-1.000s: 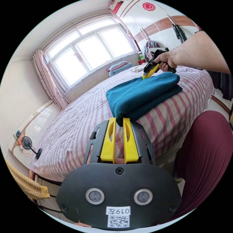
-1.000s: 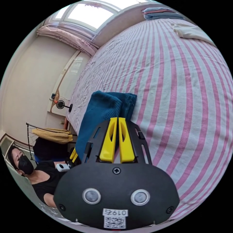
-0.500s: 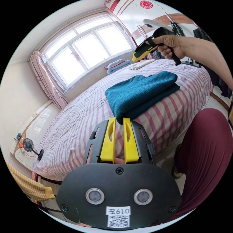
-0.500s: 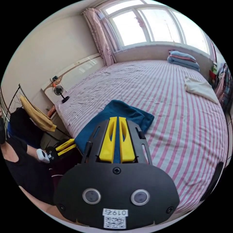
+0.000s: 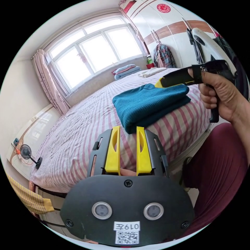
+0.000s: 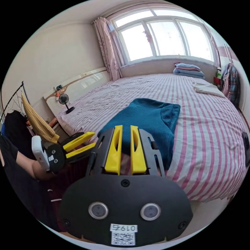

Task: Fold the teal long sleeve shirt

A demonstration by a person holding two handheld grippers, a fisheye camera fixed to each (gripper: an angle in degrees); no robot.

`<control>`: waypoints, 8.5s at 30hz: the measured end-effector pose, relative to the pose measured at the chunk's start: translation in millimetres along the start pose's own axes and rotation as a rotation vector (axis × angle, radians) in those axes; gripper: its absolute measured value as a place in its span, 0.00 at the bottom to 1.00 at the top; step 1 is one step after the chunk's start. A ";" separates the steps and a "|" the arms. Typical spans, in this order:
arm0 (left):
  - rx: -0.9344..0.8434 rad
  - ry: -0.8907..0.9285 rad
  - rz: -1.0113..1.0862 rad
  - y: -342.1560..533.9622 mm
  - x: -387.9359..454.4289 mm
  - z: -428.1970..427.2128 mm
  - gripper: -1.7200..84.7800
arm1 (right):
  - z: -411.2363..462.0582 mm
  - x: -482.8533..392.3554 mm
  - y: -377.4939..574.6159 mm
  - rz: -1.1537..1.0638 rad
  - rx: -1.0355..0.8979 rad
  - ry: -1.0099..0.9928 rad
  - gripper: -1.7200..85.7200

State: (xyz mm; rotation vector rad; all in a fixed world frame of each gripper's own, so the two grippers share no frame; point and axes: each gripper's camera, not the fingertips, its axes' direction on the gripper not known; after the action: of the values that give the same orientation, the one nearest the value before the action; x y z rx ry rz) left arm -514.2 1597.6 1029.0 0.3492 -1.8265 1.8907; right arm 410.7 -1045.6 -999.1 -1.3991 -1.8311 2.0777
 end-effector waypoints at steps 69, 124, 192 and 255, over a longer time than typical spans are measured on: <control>-0.040 0.366 -0.502 37.0 -130.5 40.2 0.03 | -76.8 -184.9 -150.1 -0.721 -0.235 0.749 0.01; 0.014 0.178 -0.098 1.0 -46.4 -8.1 0.04 | -141.0 -108.6 -137.6 -0.609 0.032 0.774 0.02; -0.068 0.335 -0.265 -1.6 -115.4 41.1 0.03 | -41.5 -227.1 -79.5 -0.685 -0.280 0.752 0.08; 0.057 0.409 -0.127 -21.9 -72.3 44.7 0.03 | 57.6 225.1 94.6 0.537 -0.165 -0.193 0.04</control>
State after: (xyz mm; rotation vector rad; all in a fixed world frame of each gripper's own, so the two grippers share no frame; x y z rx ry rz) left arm -448.2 1541.4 1015.1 0.0838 -1.4488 1.7737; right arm 289.0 -993.1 -1212.2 -1.9793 -1.8904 2.4143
